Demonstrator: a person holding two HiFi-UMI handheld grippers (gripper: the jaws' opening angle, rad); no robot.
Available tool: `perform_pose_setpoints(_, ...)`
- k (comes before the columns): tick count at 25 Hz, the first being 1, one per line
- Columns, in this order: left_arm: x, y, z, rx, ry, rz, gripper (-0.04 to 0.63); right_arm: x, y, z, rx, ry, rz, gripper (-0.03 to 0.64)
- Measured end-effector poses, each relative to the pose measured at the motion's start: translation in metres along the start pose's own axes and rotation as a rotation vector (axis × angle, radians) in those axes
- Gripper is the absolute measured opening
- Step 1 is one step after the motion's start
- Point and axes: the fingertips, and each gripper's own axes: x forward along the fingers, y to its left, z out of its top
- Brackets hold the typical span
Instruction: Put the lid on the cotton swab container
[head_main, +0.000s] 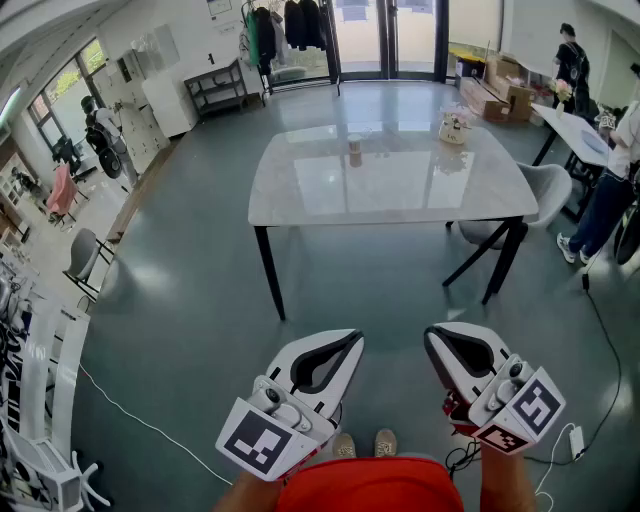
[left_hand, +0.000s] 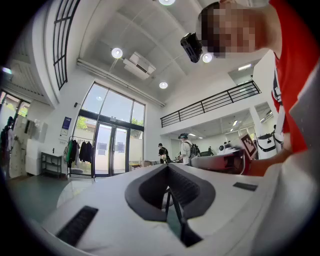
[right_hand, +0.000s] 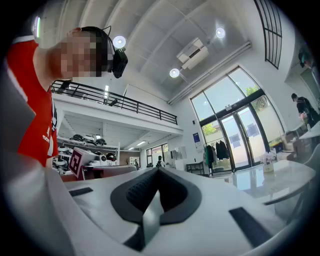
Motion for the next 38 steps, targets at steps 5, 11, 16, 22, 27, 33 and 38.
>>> perform_pose_setpoints(5, 0.002, 0.000, 0.000, 0.000, -0.002, 0.001, 0.014, 0.001, -0.001, 0.001, -0.005, -0.004, 0.004, 0.006)
perform_pose_setpoints(11, 0.007, 0.003, -0.001, 0.002, -0.003, 0.004, 0.014, 0.002, -0.003, 0.005, 0.009, -0.021, 0.028, 0.008)
perform_pose_setpoints(16, 0.012, 0.008, 0.002, 0.011, -0.003, 0.018, 0.014, -0.003, -0.012, 0.012, 0.013, -0.041, 0.024, 0.008)
perform_pose_setpoints(22, 0.032, 0.009, 0.008, 0.036, -0.041, 0.037, 0.014, -0.014, -0.035, 0.014, -0.005, -0.045, 0.019, 0.008)
perform_pose_setpoints(27, 0.049, 0.006, 0.010, 0.028, -0.026, 0.065, 0.014, -0.029, -0.056, 0.020, -0.021, -0.037, 0.029, 0.008)
perform_pose_setpoints(33, 0.070, 0.006, 0.015, 0.044, -0.070, 0.109, 0.014, -0.040, -0.083, 0.011, -0.041, -0.009, 0.042, 0.008)
perform_pose_setpoints(38, 0.084, 0.019, 0.015, 0.047, -0.071, 0.130, 0.014, -0.033, -0.101, 0.010, -0.039, -0.001, 0.050, 0.008)
